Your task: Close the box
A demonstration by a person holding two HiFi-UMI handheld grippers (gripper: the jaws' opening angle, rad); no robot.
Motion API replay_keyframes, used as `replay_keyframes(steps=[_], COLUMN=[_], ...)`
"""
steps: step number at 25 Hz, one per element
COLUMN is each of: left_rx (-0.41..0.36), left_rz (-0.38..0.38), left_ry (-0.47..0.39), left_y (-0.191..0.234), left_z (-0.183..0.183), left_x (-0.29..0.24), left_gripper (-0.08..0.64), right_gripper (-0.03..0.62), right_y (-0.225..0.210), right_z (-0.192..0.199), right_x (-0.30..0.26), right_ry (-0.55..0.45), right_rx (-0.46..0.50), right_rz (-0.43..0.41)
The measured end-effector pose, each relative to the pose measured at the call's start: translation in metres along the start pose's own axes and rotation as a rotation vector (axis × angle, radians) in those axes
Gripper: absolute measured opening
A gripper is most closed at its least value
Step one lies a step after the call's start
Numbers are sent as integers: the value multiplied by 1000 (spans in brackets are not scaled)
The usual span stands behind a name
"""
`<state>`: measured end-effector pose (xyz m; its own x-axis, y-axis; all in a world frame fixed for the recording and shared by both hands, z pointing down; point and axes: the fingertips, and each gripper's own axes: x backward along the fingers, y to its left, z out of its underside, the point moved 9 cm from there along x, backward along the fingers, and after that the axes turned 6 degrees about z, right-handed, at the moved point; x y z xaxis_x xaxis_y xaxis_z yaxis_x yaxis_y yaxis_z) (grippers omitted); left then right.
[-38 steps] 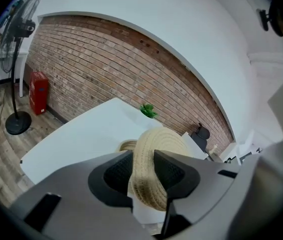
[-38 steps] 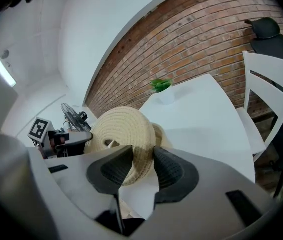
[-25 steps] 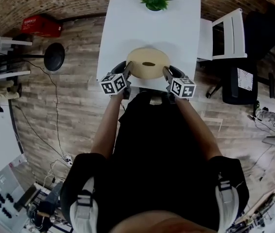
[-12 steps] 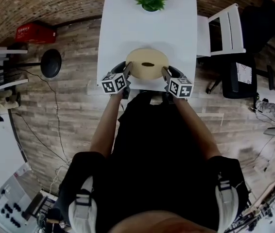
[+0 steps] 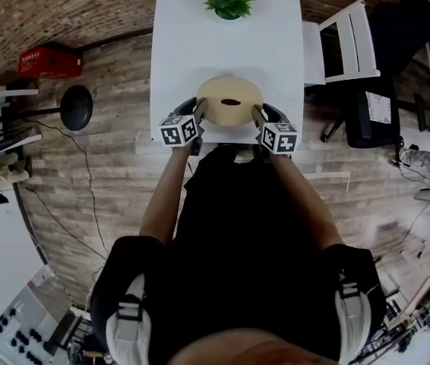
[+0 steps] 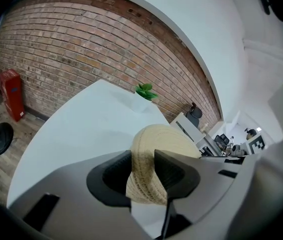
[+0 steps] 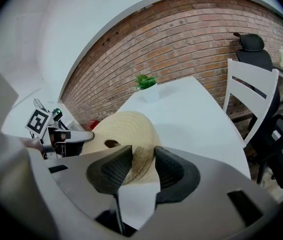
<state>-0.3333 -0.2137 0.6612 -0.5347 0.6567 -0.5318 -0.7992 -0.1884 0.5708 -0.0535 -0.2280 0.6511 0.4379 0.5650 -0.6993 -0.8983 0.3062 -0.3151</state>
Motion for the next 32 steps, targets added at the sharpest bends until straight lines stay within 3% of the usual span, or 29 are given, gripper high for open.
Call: replay_keyframes(steps=[11, 32], left_rx=[-48, -79], left_rz=[20, 90], left_ry=[36, 70], left_y=[6, 16], left_z=[-3, -8], left_x=[-9, -13], left_gripper=[152, 177], right_gripper=[124, 170], right_y=[-1, -16], right_z=[-13, -5], right_x=[-4, -13], right_ry=[-63, -75], right_rx=[37, -104], right_rz=[76, 1])
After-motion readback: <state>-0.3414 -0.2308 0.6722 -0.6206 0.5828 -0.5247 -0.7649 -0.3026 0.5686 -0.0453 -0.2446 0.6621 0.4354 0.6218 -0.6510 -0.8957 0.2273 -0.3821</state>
